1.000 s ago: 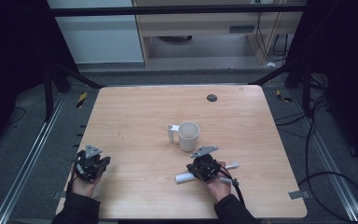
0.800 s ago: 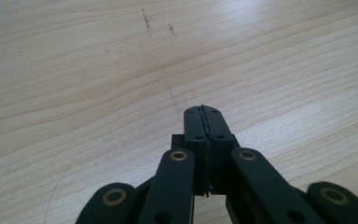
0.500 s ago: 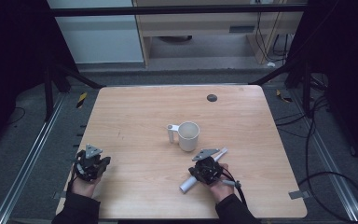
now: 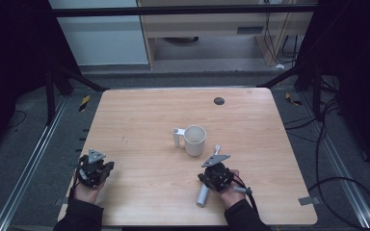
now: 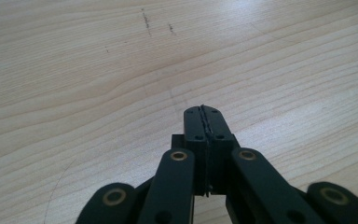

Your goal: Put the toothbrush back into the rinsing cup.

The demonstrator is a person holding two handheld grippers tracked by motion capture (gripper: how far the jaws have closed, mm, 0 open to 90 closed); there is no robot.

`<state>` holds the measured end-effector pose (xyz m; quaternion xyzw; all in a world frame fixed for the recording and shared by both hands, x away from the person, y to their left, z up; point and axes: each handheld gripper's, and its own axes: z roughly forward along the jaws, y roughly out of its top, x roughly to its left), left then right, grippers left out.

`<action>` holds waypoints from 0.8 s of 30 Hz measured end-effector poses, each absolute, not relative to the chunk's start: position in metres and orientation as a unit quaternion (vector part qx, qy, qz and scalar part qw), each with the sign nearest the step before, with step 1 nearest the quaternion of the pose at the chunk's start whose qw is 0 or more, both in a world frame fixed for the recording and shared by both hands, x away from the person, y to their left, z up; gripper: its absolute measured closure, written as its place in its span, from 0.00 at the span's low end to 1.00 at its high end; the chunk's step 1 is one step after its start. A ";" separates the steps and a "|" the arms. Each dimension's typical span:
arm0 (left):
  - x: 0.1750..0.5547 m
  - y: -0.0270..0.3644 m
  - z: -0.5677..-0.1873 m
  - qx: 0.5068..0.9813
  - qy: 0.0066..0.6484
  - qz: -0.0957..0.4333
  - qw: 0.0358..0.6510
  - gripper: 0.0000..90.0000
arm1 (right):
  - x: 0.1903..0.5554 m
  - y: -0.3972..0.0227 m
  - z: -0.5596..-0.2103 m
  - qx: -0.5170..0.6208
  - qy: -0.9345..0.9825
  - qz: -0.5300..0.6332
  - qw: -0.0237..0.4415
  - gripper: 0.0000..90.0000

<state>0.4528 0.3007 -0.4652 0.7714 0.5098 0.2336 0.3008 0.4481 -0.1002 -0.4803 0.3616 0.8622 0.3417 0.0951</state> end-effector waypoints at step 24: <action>0.452 0.300 -0.465 0.771 0.510 0.234 0.301 0.99 | 0.428 -0.110 -0.477 0.358 0.862 0.353 0.071 1.00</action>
